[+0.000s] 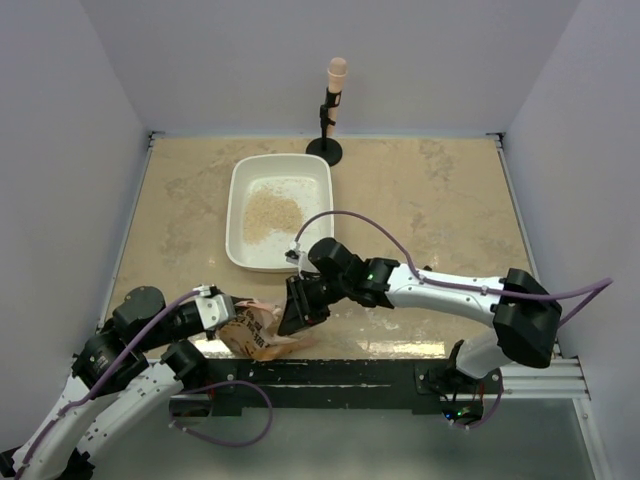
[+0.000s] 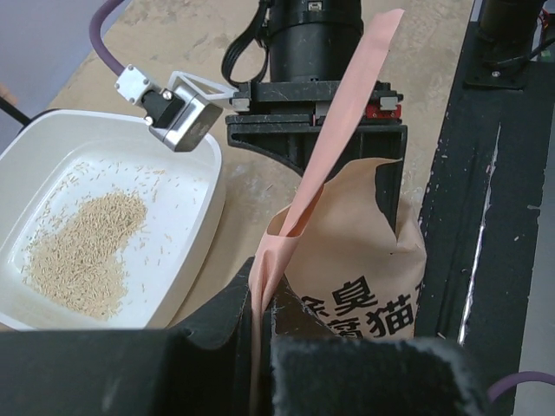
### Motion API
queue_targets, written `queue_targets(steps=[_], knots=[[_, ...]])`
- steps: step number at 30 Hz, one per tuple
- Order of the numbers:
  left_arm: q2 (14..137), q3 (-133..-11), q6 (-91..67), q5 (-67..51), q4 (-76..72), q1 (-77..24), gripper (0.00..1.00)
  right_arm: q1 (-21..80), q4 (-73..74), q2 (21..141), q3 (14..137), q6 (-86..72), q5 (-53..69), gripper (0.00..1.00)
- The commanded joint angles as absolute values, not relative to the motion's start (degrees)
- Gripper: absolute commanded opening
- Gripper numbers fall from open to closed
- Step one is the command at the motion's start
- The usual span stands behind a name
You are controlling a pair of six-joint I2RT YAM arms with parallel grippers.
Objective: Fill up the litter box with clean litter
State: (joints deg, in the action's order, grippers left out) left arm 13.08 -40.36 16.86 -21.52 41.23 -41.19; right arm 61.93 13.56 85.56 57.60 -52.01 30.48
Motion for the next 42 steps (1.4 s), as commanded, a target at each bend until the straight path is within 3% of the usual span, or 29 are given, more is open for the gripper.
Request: queue_targets(steps=[1, 15, 26, 35, 42], knots=[[12.2, -41.1, 14.9, -25.8, 27.9, -41.2, 0.0, 64.4, -7.4, 90.6, 51.1, -59.8, 26.6, 0.0], [11.8, -43.1, 14.2, -23.9, 29.8, -41.1, 0.0, 64.4, -22.6, 74.4, 36.0, -63.0, 29.0, 0.0], [7.3, -42.1, 14.2, -20.8, 30.0, -41.2, 0.0, 63.9, -21.6, 58.2, 29.4, -65.4, 27.3, 0.0], [6.4, -44.0, 14.4, -20.7, 30.4, -41.1, 0.0, 62.2, -49.9, 58.4, 15.0, -77.9, 26.6, 0.0], [6.1, -44.7, 14.0, -19.8, 30.9, -41.1, 0.0, 61.5, -60.5, 58.2, 10.1, -82.4, 24.1, 0.0]])
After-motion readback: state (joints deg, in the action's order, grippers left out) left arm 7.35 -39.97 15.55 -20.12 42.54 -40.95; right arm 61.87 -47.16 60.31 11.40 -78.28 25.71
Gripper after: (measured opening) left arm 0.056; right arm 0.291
